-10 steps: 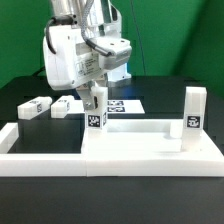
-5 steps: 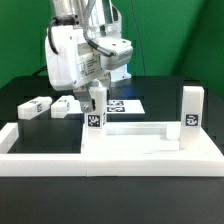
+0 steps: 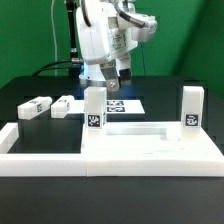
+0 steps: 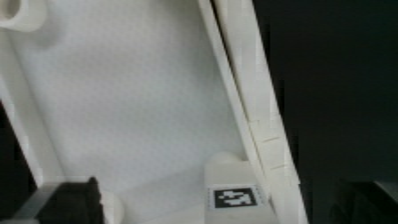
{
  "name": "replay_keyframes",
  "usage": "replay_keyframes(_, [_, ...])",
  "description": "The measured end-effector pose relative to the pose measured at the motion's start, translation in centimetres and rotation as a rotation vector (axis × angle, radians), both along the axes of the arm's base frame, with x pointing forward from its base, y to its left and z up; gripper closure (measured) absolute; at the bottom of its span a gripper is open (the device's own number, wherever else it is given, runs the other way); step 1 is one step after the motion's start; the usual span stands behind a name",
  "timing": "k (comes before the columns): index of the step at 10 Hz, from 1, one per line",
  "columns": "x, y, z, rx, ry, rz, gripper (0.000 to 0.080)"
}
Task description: Assemble desk
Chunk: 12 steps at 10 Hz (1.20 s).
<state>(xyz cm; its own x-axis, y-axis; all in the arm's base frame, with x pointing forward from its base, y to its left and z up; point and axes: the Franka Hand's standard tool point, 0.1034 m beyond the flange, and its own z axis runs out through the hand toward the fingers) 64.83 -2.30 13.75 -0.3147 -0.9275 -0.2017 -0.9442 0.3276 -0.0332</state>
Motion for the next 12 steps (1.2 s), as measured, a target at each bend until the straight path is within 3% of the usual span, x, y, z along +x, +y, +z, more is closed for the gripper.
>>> replay_keyframes(4, [-0.2,0.4,-0.1,-0.003,-0.005,0.031,0.015])
replay_keyframes(6, [-3.0,2.8,-1.1,0.0,0.022,0.1,0.015])
replay_keyframes(8, [-5.7,5.7,-3.9,-0.016,0.067,0.097,0.015])
replay_keyframes(9, [-6.0,6.2,-4.5,-0.015,0.082,0.107,0.015])
replay_keyframes(12, [-5.9,6.1,-4.4,-0.016,0.078,0.112,0.015])
